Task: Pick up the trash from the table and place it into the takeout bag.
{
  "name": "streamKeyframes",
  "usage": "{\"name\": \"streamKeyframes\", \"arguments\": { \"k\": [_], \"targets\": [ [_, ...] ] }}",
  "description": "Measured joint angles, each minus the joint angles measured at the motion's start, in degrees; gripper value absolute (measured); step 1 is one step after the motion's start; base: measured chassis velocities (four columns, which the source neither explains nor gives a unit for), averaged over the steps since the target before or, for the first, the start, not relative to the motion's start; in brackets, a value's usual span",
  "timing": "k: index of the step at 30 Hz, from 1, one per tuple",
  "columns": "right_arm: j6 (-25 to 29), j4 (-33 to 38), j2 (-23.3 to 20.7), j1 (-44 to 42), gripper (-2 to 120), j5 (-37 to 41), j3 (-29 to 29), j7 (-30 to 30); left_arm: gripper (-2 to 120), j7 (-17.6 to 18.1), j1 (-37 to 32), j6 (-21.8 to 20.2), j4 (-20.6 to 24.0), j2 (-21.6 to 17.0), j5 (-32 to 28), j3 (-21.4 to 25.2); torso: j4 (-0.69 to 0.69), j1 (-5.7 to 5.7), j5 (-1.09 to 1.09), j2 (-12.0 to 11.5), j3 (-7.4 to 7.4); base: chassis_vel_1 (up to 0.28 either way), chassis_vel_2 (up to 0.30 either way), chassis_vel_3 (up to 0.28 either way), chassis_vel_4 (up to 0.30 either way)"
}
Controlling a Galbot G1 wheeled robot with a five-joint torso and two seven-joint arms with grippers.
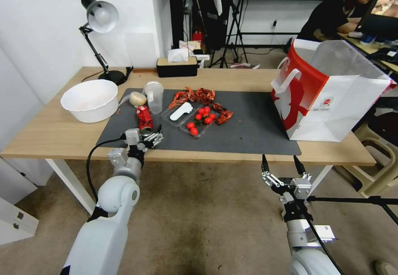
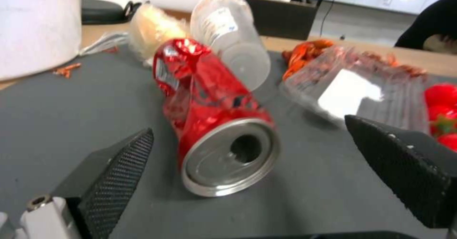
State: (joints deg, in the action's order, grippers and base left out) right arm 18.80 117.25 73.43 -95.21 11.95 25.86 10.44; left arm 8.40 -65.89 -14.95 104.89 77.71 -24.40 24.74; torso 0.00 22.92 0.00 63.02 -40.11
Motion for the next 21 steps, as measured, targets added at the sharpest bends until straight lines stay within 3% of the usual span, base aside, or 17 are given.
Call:
{"name": "streamKeyframes", "arguments": {
  "k": [21],
  "targets": [
    [0.29, -0.66, 0.82, -0.06, 84, -0.51, -0.05, 0.18, 81, 2.67, 2.55, -0.52, -3.42, 0.13, 1.82, -0.67, 0.0, 0.0, 0.0, 0.0, 0.01, 0.0, 0.0, 0.0, 0.0]
  ]
}}
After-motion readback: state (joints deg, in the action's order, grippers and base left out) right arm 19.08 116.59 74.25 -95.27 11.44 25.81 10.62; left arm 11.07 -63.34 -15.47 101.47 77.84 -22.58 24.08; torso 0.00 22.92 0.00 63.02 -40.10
